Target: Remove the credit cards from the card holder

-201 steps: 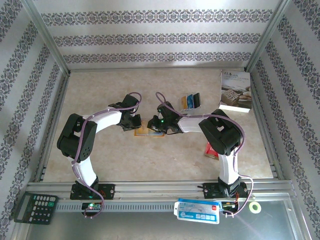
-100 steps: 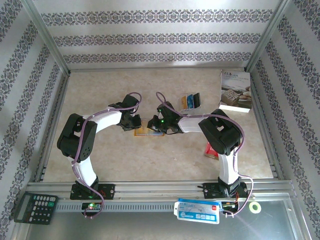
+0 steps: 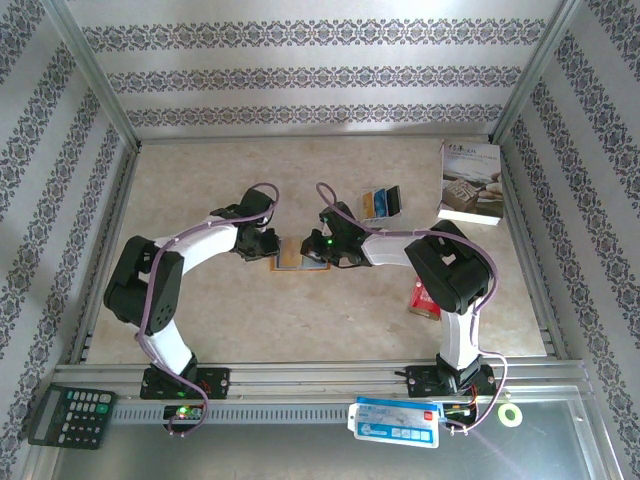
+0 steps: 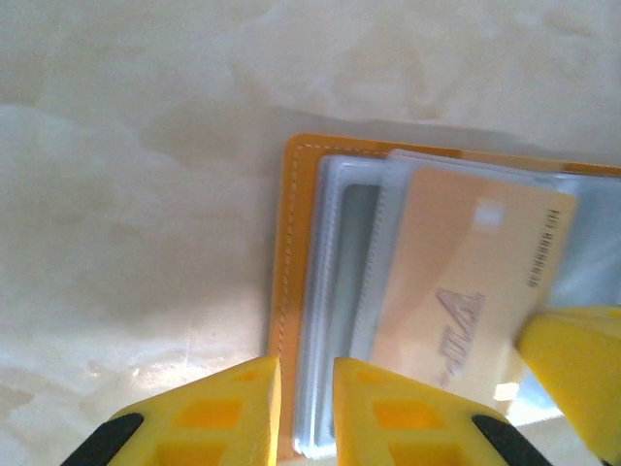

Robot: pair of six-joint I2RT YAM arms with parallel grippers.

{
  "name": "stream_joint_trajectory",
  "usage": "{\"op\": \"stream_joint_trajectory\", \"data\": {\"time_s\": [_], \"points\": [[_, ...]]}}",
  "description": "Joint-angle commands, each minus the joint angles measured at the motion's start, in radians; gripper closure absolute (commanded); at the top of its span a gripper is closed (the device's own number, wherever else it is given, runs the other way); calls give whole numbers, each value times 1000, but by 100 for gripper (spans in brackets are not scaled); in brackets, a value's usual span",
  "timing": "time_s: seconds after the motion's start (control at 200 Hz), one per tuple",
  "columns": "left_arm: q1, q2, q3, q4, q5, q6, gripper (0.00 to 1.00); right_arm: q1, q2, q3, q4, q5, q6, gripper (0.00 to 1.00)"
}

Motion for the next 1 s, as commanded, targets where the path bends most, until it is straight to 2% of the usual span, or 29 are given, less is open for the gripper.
{"op": "stream_joint_trajectory", "data": {"time_s": [0.0,0.115,0.22,0.435,0.769,0.994], "points": [[-15,-59,-17,60,53,-15,79,-6,-27,-18,-28,31,-29,96],[-16,-15,-25,143,169,-45,79,-8,-25,-13,-29,22,-35,96],[-15,50,-7,160,210,-59,80,-9,-22,-12,-29,13,-36,96],[-15,119,32,134,178,-49,80,-16,-21,-17,-32,0,-47,96],[-15,108,-24,81,65,-51,80,-44,-46,-59,-23,18,-54,97],[-16,90,-12,66,73,-47,80,-57,-46,-61,-11,-10,-60,96]]}}
